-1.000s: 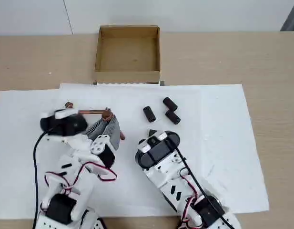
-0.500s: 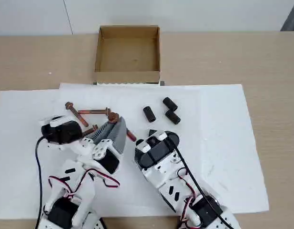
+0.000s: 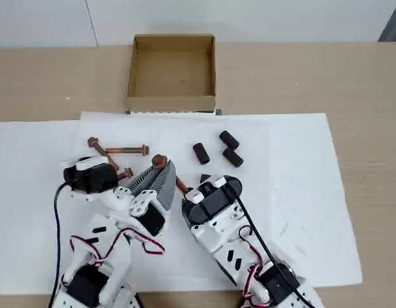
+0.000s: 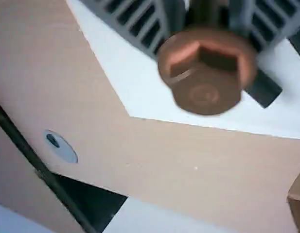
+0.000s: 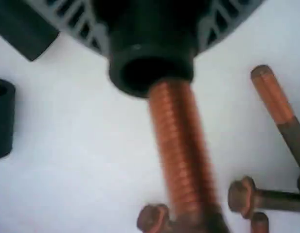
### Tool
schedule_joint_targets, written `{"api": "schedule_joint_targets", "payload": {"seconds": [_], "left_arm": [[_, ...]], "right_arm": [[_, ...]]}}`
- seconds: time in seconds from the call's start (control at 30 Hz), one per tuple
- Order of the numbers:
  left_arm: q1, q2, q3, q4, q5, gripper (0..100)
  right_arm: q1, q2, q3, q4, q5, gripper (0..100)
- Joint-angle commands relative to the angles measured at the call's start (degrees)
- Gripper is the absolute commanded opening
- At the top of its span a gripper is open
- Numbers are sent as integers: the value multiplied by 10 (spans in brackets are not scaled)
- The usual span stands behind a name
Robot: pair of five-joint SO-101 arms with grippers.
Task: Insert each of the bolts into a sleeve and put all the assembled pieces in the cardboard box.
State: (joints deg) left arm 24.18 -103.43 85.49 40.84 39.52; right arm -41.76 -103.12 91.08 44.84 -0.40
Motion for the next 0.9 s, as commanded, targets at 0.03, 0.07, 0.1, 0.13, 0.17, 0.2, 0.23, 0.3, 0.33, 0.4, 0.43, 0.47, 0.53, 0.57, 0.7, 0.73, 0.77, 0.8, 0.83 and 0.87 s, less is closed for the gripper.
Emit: {"api": "schedule_joint_targets", "payload": {"seconds": [0.03, 0.07, 0.1, 0.13, 0.17, 0.2, 0.23, 0.3, 0.33, 0.4, 0.43, 0.47, 0.53, 0.57, 0.7, 0.73, 0.77, 0.8, 0.83, 0.87], "left_arm": [[28, -6, 8, -17, 1, 6], [36, -6, 8, -17, 1, 6], [40, -6, 8, -17, 1, 6], [41, -6, 8, -17, 0, 6], [41, -6, 8, -17, 0, 6], [41, -5, 8, -17, 0, 6], [42, -5, 8, -16, 0, 6], [44, -5, 8, -15, 0, 6], [44, -4, 8, -15, -5, 6], [45, -4, 11, -14, -31, 6], [46, -4, 16, -14, -47, 6], [52, -4, 19, -12, -69, 6], [69, -4, 20, 10, -119, 6], [80, -5, 20, 20, -138, 6], [111, -5, 20, 61, -171, 6], [114, -5, 20, 71, -172, 6], [117, -5, 20, 81, -172, 6], [117, -5, 20, 91, -172, 6], [117, -5, 20, 97, -172, 6], [117, -5, 20, 105, -172, 6]], "right_arm": [[-5, -5, -10, -16, -5, 2], [-5, -5, -10, -16, -5, 2], [-5, -5, -10, -16, -5, 2], [-5, -5, -10, -16, -5, 2], [-5, -5, -11, -16, -5, 2], [-5, -5, -11, -16, -5, 2], [-5, -5, -11, -16, -5, 2], [-5, -5, -11, -16, -5, 2], [-5, -5, -11, -16, -4, 2], [-5, -5, -11, -17, -4, 2], [-5, -5, -11, -17, -2, 2], [-5, -5, -11, -17, 7, 2], [-5, -5, -11, -17, 33, 2], [-5, -5, -11, -17, 43, 2], [-5, -5, -12, -17, 62, 2], [-5, -5, -17, -17, 62, 2], [-5, -5, -20, -17, 62, 2], [-5, -5, -25, -17, 62, 2], [-5, -5, -27, -17, 62, 2], [-5, -5, -30, -17, 62, 2]]}}
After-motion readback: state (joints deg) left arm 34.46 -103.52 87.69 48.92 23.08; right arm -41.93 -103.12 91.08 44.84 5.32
